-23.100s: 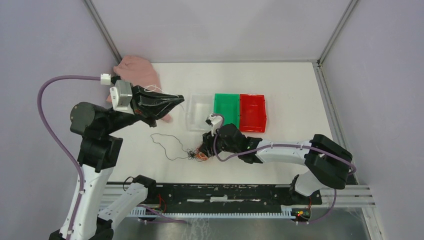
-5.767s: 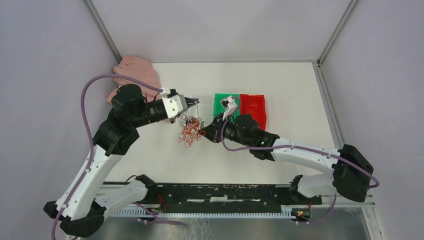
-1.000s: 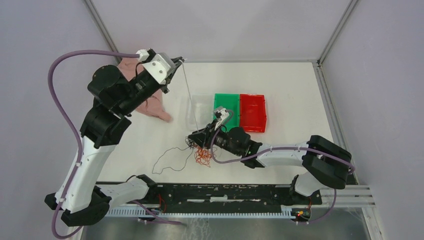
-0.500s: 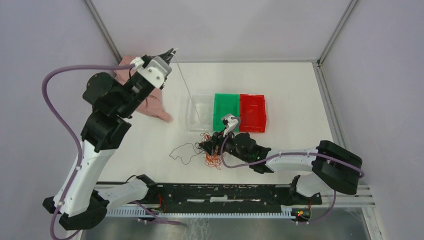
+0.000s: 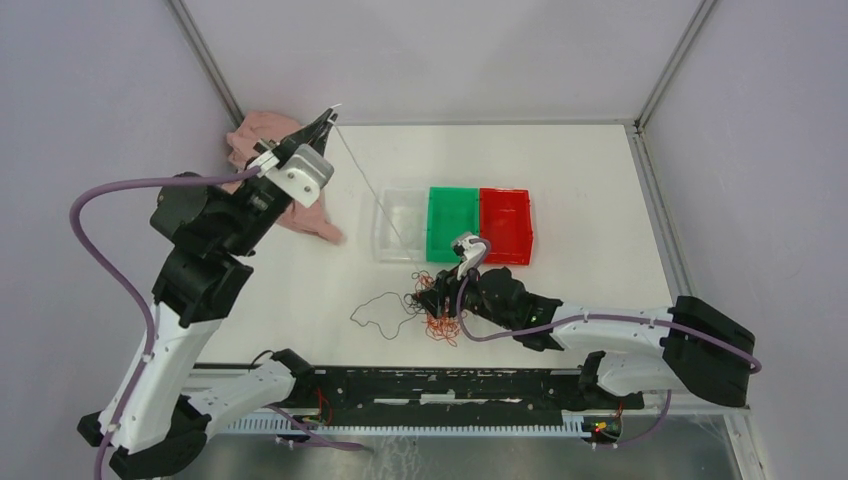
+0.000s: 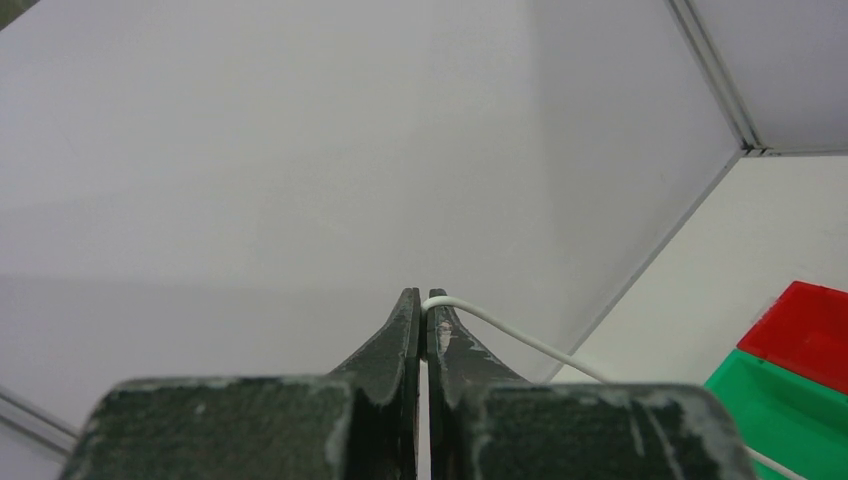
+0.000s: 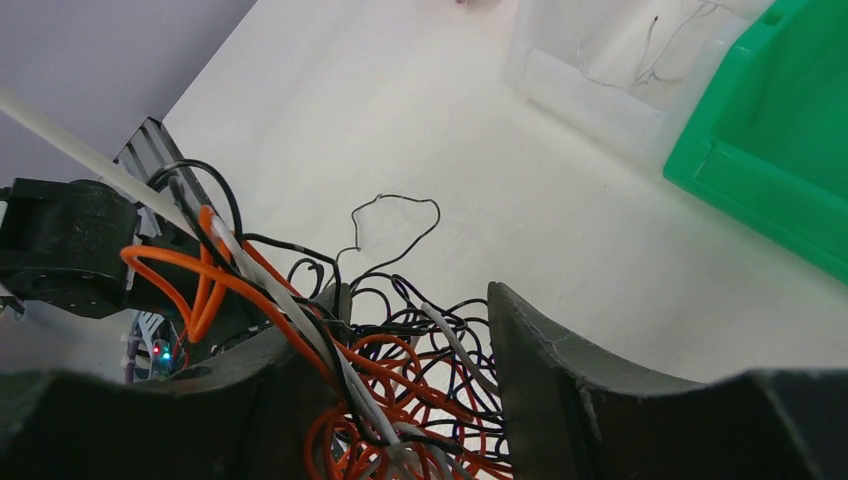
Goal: Untangle the cables
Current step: Untie the cable.
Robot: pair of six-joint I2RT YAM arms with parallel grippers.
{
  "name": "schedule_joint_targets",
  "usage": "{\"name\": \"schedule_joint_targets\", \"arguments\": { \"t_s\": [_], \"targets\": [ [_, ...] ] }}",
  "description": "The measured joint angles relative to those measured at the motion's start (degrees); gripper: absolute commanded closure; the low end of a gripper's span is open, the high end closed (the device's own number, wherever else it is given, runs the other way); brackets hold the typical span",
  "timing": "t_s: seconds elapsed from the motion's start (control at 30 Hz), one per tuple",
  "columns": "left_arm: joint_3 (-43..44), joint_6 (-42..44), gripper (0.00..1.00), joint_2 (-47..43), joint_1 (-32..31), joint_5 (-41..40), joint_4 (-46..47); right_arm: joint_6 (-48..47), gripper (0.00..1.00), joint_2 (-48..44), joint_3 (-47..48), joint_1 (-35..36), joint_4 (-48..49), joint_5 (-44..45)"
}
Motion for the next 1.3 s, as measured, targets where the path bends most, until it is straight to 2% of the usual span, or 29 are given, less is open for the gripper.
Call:
{"name": "schedule_joint_targets", "arguments": {
  "t_s": [0.13,0.3,0.53,0.63,0.8,0.97,1.1,1.3],
  "targets": [
    [5.07,2.49,0.97,5.03,-0.02,-0.61,-0.11,1.22,0.40,2.62,-1.81,-0.02,4.35,0.20],
    [15.52,4.46,0.97,12.00,-0.11,-1.79,0.37,2.32,0.36,5.62,-3.21,-0.02,7.65,1.14],
    [23.15,7.54,0.97,13.38,-0.09,-3.91,7.98,2.27,0.33,6.27,-5.92,-0.02,7.61,2.29],
    [26.38,7.45,0.97,13.31,0.07,-4.79,11.10,2.23,0.32,6.58,-7.48,0.00,4.66,2.69],
    [21.44,4.57,0.97,7.78,0.07,-4.11,11.52,2.01,0.29,5.92,-8.39,-0.02,-1.40,2.78],
    [11.52,-1.22,0.97,2.10,0.07,-1.40,8.66,1.40,0.28,-0.22,-6.78,-0.02,-7.23,2.71],
    [5.55,-4.07,0.97,1.31,0.07,0.81,5.49,0.68,0.30,-3.74,-2.67,0.00,-9.62,2.05],
    [0.42,-5.40,0.97,0.63,0.07,3.48,0.46,-1.01,0.32,-4.00,3.82,-0.02,-12.24,0.28]
  ]
}}
